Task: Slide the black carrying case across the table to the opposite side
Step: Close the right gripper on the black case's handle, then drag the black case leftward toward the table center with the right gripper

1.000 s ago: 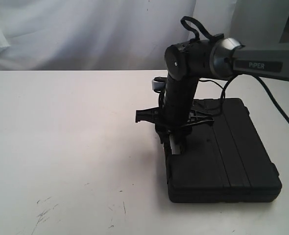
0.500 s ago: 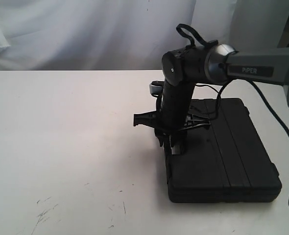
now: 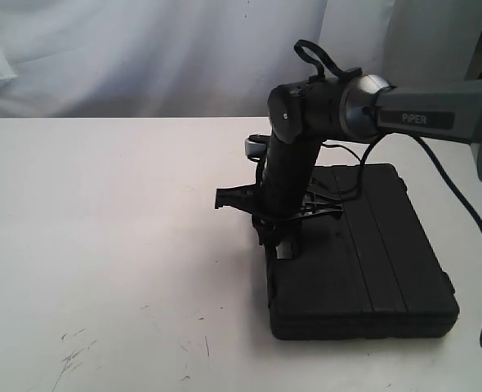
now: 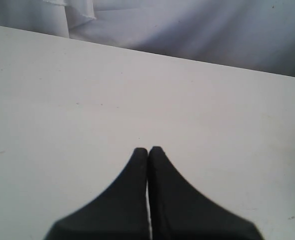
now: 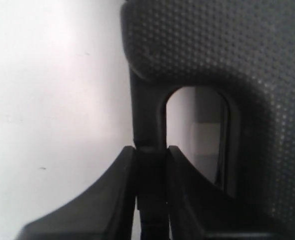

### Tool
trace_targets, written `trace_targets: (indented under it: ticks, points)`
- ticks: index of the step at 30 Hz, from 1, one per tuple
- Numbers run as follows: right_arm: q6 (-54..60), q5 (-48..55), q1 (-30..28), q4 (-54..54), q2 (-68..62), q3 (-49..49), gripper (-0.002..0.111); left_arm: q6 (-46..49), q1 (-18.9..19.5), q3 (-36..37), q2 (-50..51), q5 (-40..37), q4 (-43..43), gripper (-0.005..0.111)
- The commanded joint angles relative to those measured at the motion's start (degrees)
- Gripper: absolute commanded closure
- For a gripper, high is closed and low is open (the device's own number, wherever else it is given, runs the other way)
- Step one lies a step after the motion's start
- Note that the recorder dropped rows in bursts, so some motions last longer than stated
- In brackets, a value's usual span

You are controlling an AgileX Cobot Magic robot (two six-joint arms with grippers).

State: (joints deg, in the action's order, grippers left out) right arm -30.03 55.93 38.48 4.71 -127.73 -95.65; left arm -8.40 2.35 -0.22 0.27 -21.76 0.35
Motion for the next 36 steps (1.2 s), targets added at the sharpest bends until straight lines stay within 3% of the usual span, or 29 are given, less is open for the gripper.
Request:
trace_targets:
  ticks: [1, 18, 36]
  points:
    - [0.04, -4.20, 2.85, 4.14, 0.14, -0.24, 0.108, -0.14, -0.40, 0.22, -0.27, 0.76, -0.35, 0.107]
    - [-1.59, -12.51, 6.78, 10.72, 0.14, -0.36, 0.108, -0.02, -0.40, 0.22, -0.27, 0.76, -0.35, 0.107]
    - [-5.25, -6.48, 9.82, 9.70, -8.13, -17.33, 0.108, -0.20, -0.40, 0.22, -0.27, 0.76, -0.35, 0.107]
